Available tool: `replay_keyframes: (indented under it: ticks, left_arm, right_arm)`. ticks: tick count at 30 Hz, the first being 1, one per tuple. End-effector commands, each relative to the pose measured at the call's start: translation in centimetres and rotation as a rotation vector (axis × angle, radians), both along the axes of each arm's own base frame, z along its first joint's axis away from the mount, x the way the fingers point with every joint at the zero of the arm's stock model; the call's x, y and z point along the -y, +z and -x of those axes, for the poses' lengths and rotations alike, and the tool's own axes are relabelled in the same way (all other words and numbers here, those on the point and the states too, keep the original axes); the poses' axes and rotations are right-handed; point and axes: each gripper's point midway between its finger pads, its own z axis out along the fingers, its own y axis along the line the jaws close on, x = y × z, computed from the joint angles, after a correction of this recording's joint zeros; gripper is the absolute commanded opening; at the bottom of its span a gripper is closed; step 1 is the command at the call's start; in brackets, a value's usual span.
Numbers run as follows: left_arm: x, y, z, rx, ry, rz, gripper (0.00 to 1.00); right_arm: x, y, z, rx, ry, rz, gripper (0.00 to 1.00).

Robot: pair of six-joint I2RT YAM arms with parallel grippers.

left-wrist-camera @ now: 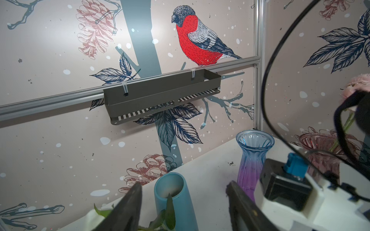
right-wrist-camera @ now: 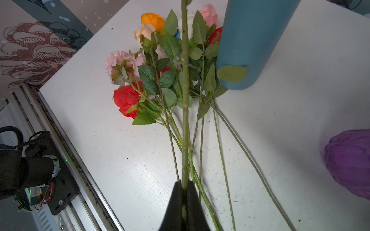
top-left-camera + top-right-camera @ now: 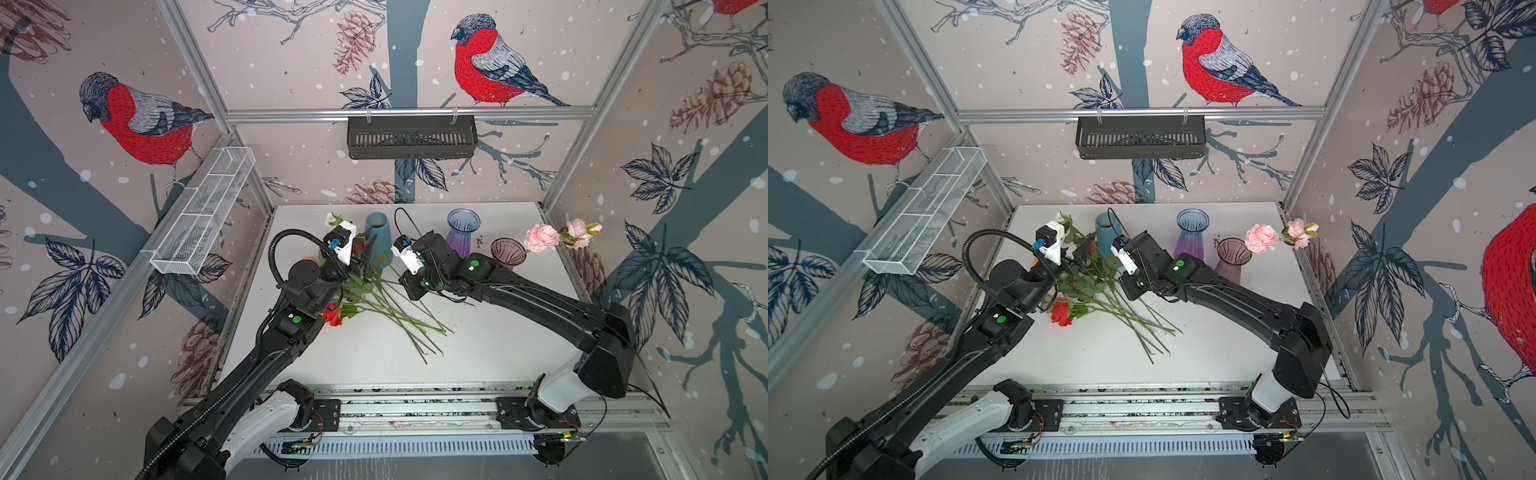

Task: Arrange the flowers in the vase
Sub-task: 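Pull the white rose up out of the bunch with the right gripper, then grasp the white rose stem with the left gripper above the right gripper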

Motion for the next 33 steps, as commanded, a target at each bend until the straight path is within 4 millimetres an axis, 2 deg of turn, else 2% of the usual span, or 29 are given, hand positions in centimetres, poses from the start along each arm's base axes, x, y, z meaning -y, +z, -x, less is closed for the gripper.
replay_keyframes:
  ticks: [1,6,11,15,20,25,32,33]
  left_arm:
    - [1.4,1.4,1.3,0.054,-0.110,0.012,0.61]
    - [4.5,1.8,4.6,0.095,-0.373,0.021,0.63]
    - [7.7,3.7,6.9,0.065,-0.650,0.059,0.63]
    - [8.6,5.7,8.8,0.074,-0.811,0.121,0.55]
    - [10.0,7.3,10.7,0.052,-0.979,0.160,0.53]
    - [12.4,7.6,11.6,0.026,-1.029,0.131,0.55]
    - [13.1,7.3,10.9,-0.002,-1.005,0.135,0.55]
    - [13.0,8.2,11.0,0.017,-1.004,0.141,0.55]
  right_arm:
    - [0.8,3.1,-0.9,0.103,-0.035,-0.037,0.01]
    - [3.0,7.4,-0.5,0.254,-0.070,-0.150,0.01]
    - [5.5,12.8,2.5,0.413,-0.031,-0.370,0.01]
    - [7.2,15.4,4.8,0.511,0.013,-0.489,0.01]
    - [8.1,16.6,6.4,0.560,0.060,-0.546,0.01]
    - [7.9,16.9,7.1,0.568,0.099,-0.566,0.01]
    - [7.5,16.6,7.4,0.567,0.126,-0.566,0.01]
    - [7.5,16.5,7.5,0.565,0.132,-0.564,0.01]
